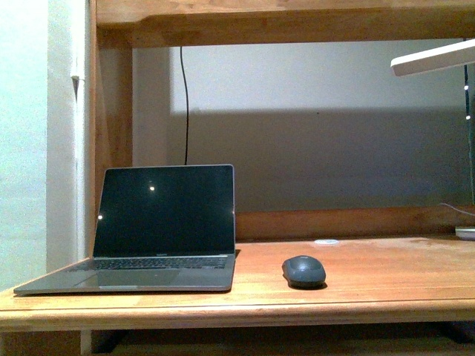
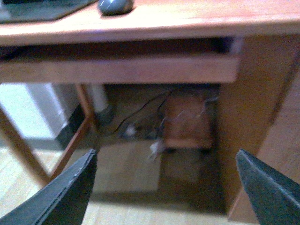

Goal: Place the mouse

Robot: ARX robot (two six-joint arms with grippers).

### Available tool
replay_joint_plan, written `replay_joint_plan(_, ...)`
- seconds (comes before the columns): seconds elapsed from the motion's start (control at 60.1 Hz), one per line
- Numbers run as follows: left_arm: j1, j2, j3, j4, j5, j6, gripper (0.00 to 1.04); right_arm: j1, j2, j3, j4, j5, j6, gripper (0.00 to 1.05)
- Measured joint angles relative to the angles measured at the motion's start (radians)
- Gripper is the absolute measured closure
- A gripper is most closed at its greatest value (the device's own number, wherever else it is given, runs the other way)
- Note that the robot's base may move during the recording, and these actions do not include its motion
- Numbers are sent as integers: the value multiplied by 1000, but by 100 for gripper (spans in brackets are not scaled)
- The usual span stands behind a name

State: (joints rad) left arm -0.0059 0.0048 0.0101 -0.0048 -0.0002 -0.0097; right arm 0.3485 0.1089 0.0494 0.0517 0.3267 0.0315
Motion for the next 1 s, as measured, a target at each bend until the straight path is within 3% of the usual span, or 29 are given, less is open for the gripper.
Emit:
replay_joint_plan(0.299,0,0,0,0,0,0,8,-179,-87,-34,-35,-165,-24,92)
replay_joint_plan(0.349,0,0,0,0,0,0,8,-254,-97,-34,-48,-277,-29,102)
replay_joint_plan(0.416,0,0,0,0,0,0,8,-336,-102,-34,-50,-314,-28,102)
replay_joint_plan(0.732,0,0,0,0,0,0,8,-344,-103,-34,-50,-324,-29,102)
replay_joint_plan(0.998,0,0,0,0,0,0,8,-344,-103,-34,-50,-324,-29,56)
